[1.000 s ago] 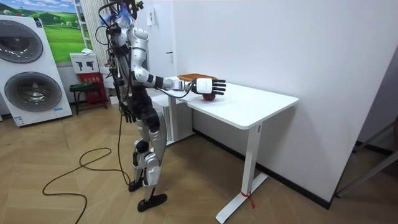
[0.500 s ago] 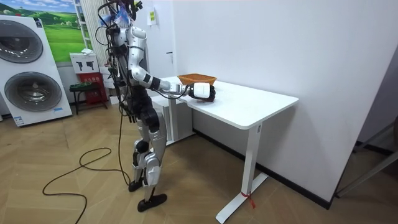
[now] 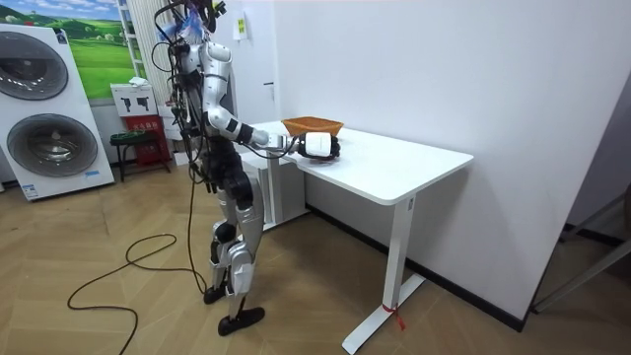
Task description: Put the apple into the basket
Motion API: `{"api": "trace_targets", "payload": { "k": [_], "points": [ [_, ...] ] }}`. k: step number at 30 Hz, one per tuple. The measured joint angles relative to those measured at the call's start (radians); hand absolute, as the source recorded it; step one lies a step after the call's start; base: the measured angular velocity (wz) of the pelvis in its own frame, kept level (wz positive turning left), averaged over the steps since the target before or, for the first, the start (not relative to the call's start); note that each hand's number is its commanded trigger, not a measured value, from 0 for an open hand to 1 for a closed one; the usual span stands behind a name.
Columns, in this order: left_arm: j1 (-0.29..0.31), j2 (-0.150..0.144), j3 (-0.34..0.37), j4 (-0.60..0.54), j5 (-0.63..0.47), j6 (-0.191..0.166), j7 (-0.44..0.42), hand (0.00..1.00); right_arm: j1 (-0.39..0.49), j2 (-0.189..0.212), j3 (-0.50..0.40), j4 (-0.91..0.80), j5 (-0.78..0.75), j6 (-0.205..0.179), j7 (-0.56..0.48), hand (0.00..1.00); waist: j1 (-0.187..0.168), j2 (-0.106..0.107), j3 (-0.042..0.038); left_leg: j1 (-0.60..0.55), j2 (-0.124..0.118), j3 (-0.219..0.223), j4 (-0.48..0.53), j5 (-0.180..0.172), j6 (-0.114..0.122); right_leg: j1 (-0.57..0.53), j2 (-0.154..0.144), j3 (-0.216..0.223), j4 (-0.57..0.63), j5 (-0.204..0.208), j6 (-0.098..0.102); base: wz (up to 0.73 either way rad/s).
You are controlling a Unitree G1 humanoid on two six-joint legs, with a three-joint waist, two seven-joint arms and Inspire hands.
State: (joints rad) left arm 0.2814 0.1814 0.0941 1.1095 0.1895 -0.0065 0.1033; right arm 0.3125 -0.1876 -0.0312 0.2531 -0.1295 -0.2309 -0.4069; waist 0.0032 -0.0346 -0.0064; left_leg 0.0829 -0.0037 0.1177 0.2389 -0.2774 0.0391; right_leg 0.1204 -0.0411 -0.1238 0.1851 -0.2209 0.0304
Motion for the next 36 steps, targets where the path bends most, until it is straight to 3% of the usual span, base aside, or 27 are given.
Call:
{"api": "trace_targets", "payload": {
  "k": [8, 13, 15, 16, 17, 24, 28, 33, 35, 36],
  "points": [
    [-0.002, 0.0, 0.0, 0.009, -0.005, 0.0, -0.006, 0.0, -0.021, 0.009, 0.016, -0.015, 0.004, 0.02, -0.004, 1.0, 0.01, 0.002, 0.0012, 0.002, 0.002, -0.004, 0.003, 0.001, -0.002, -0.005, 0.003, 0.005, 0.0, 0.002, -0.003, -0.01],
    [-0.017, -0.001, 0.001, 0.046, -0.001, -0.001, -0.011, 0.0, -0.043, 0.008, 0.03, -0.073, 0.001, 0.049, -0.015, 1.0, 0.031, 0.008, 0.0071, -0.01, 0.004, -0.007, 0.003, 0.002, -0.003, -0.009, 0.004, -0.01, 0.006, 0.002, -0.003, 0.02],
    [-0.019, -0.001, 0.003, 0.049, -0.001, -0.001, -0.018, 0.0, -0.079, 0.006, 0.028, -0.088, 0.001, 0.05, -0.029, 1.0, 0.032, 0.007, 0.0106, -0.021, 0.004, -0.009, 0.009, 0.002, -0.004, -0.017, 0.003, -0.016, 0.009, 0.002, -0.003, 0.05],
    [-0.019, -0.002, 0.003, 0.05, -0.001, -0.001, -0.026, 0.0, -0.105, 0.0, 0.027, -0.107, 0.002, 0.05, -0.038, 1.0, 0.033, 0.008, 0.0188, -0.025, 0.004, -0.009, 0.013, 0.002, -0.004, -0.02, 0.003, -0.016, 0.01, 0.002, -0.003, 0.04],
    [-0.019, -0.003, 0.003, 0.051, -0.001, -0.001, -0.03, 0.0, -0.136, -0.006, 0.027, -0.12, 0.003, 0.049, -0.043, 1.0, 0.034, 0.009, 0.0215, -0.024, 0.004, -0.009, 0.013, 0.002, -0.004, -0.02, 0.003, -0.016, 0.01, 0.002, -0.003, 0.0],
    [-0.028, -0.003, 0.001, 0.048, 0.001, -0.001, -0.032, 0.0, -0.238, -0.014, 0.031, -0.219, 0.01, 0.049, -0.061, 1.0, 0.044, -0.006, 0.0113, -0.022, 0.004, -0.017, 0.001, 0.005, -0.007, -0.019, 0.005, -0.027, 0.001, 0.002, -0.003, 0.03],
    [-0.029, 0.0, 0.0, 0.049, 0.001, 0.0, -0.028, 0.0, -0.239, -0.018, 0.05, -0.269, 0.02, 0.049, -0.07, 1.0, 0.063, -0.016, 0.0069, 0.018, 0.004, -0.069, -0.021, 0.009, -0.01, 0.014, 0.01, -0.047, 0.0, 0.002, -0.003, 0.19],
    [-0.031, -0.004, 0.0, 0.044, 0.022, 0.008, -0.047, 0.0, -0.241, -0.02, 0.07, -0.318, 0.01, 0.06, -0.048, 1.0, 0.1, -0.021, 0.005, 0.019, 0.006, -0.092, -0.03, 0.01, -0.011, 0.021, 0.013, -0.066, 0.003, 0.002, -0.003, 0.09],
    [-0.032, -0.003, -0.002, 0.037, 0.022, 0.008, -0.047, 0.0, -0.25, -0.027, 0.089, -0.323, 0.006, 0.059, -0.045, 1.0, 0.108, -0.02, 0.0063, 0.022, 0.007, -0.126, -0.043, 0.016, -0.013, 0.0, 0.015, -0.074, 0.024, 0.001, -0.004, 0.08],
    [-0.036, -0.003, -0.002, 0.032, 0.022, 0.006, -0.045, 0.0, -0.253, -0.028, 0.093, -0.323, 0.006, 0.059, -0.029, 1.0, 0.119, -0.009, 0.0157, 0.03, 0.022, -0.198, -0.047, 0.022, -0.013, -0.029, 0.024, -0.065, 0.064, -0.015, -0.012, -0.27]
  ]
}}
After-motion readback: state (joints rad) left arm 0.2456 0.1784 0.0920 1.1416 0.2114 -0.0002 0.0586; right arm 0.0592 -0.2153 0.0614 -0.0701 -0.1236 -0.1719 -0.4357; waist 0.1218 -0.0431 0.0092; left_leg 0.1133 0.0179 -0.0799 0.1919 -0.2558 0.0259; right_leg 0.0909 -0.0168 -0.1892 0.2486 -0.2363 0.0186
